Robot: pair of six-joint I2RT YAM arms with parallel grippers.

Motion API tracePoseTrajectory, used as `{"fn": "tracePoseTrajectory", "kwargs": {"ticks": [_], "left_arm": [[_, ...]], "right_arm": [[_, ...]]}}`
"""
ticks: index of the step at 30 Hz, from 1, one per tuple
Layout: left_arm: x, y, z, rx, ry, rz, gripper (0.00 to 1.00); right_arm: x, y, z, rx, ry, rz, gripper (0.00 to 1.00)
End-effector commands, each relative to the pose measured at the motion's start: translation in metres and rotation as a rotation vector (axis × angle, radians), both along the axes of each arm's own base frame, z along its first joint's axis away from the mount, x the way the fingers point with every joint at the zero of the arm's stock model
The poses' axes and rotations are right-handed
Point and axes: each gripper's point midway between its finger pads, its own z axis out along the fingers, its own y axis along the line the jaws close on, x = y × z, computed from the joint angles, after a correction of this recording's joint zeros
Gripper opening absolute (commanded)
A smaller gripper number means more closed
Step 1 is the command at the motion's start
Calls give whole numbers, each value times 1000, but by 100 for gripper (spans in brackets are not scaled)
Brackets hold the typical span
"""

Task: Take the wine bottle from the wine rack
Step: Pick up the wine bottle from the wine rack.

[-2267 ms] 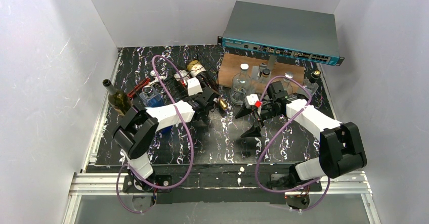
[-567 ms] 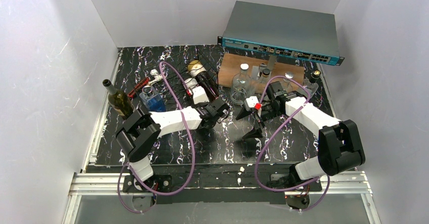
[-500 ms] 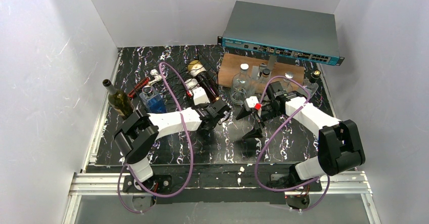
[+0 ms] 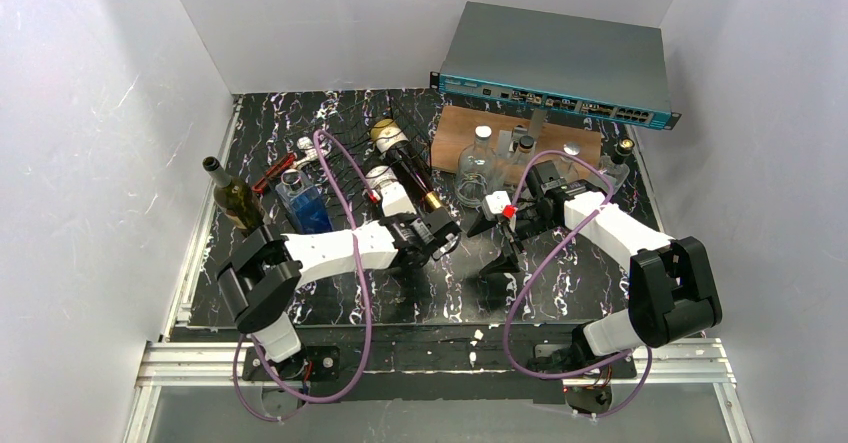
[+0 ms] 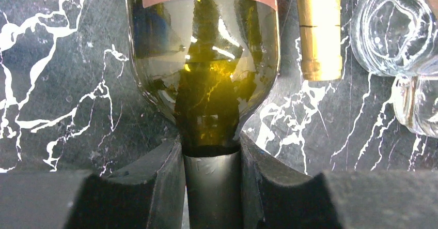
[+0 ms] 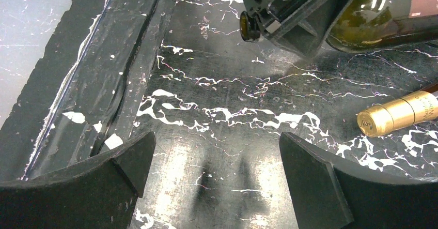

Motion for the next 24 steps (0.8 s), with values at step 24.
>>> {"fn": "tracePoseTrajectory", "kwargs": {"ticks": [24], "left_arm": [[-62,-7,60,-222,-108,-16,0]], "right_arm": [[6,0,2,-3,-26,4,100]]}}
